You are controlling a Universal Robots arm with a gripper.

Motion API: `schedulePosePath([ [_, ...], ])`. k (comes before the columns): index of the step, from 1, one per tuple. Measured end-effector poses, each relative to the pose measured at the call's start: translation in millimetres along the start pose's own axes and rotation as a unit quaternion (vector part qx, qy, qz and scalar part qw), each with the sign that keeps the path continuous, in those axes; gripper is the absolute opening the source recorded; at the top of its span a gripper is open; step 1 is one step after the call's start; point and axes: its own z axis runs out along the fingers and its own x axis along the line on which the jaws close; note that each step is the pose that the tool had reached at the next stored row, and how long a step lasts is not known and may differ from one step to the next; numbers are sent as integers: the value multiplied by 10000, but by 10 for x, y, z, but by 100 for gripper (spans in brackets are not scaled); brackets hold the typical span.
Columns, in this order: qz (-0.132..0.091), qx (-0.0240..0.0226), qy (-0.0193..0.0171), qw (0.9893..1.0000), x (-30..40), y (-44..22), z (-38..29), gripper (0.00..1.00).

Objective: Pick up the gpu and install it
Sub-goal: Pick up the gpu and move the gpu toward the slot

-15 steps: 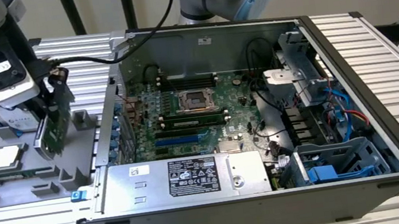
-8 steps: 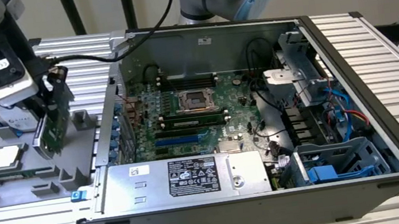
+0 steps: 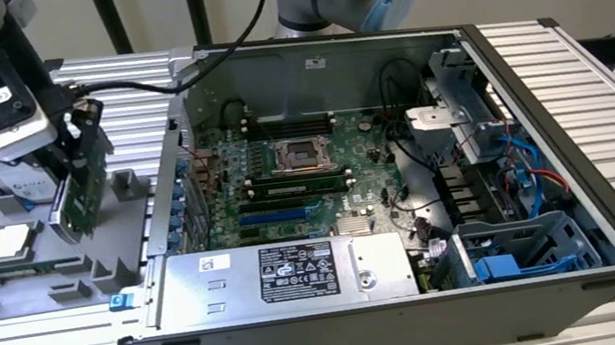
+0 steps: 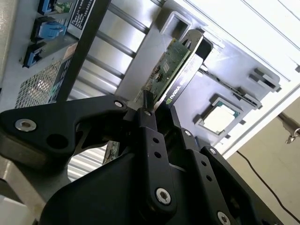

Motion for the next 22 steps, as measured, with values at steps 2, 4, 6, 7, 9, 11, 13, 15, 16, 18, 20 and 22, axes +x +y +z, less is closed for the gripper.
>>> schedulePosePath([
  [2,0,0,0,10000,0,0,-7,0],
  [4,0,0,0,10000,0,1,-14,0],
  [6,0,0,0,10000,0,1,-21,0],
  [7,0,0,0,10000,0,1,-24,0],
  [9,0,0,0,10000,1,2,-30,0],
  [11,1,0,0,10000,1,2,-37,0],
  [13,1,0,0,10000,1,2,-44,0],
  [15,0,0,0,10000,0,2,-52,0],
  [16,0,0,0,10000,0,2,-57,0],
  [18,0,0,0,10000,0,3,-69,0],
  [20,0,0,0,10000,0,4,-83,0],
  [22,0,0,0,10000,0,4,-96,0],
])
